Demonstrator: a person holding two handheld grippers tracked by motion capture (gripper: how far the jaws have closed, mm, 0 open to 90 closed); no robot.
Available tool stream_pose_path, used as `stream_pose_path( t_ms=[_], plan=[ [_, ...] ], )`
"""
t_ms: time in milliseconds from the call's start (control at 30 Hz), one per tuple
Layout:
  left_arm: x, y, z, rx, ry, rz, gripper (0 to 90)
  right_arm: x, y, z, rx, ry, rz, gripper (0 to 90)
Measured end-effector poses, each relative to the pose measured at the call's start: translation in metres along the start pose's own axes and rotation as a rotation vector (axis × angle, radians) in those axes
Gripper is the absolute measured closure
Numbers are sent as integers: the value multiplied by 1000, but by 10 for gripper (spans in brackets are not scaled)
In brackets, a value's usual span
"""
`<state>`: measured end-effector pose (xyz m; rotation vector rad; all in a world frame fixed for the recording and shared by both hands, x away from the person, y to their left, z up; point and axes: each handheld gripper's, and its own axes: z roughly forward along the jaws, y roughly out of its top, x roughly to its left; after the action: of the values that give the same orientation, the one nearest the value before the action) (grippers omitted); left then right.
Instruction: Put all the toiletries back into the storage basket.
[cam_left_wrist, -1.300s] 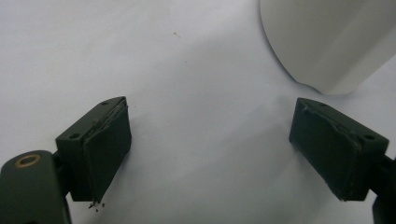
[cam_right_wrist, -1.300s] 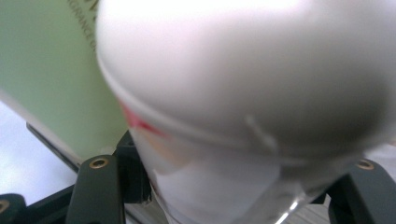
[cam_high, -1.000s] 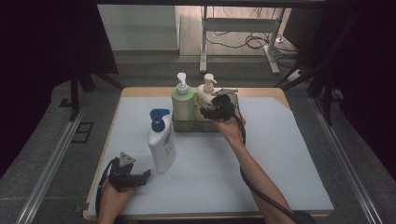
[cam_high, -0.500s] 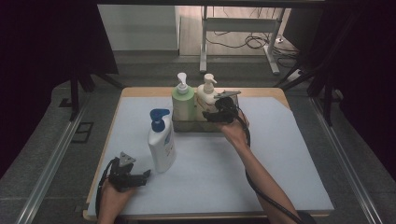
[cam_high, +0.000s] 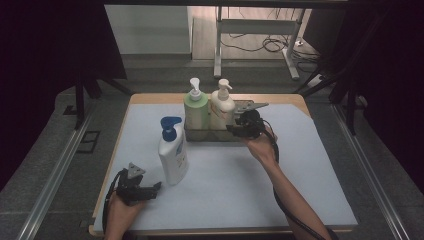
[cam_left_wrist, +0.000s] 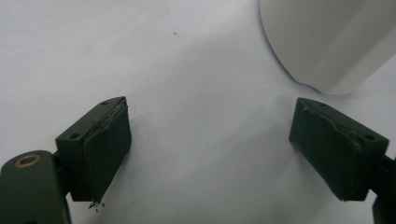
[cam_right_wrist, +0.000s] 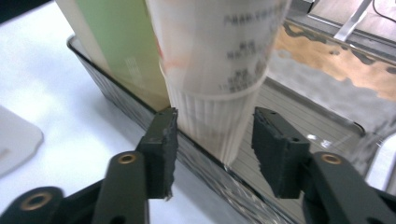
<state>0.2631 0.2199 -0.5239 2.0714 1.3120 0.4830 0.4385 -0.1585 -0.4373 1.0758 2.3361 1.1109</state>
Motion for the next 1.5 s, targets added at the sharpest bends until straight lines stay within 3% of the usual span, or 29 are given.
stream_pose_path(
  t_ms=[233, 500, 967, 1500],
  plan=[
    [0, 0, 0, 0, 0, 0, 128, -7, -1, -5, 4, -37, 13, 698],
    [0, 0, 0, 0, 0, 0, 128, -18, 1, 4, 4, -65, 62, 891],
    [0, 0, 0, 0, 0, 0, 128, -23, -1, 31, 29, -72, 96, 892],
    [0, 0, 0, 0, 0, 0, 128, -16, -1, 39, 53, -59, 78, 893]
  ],
)
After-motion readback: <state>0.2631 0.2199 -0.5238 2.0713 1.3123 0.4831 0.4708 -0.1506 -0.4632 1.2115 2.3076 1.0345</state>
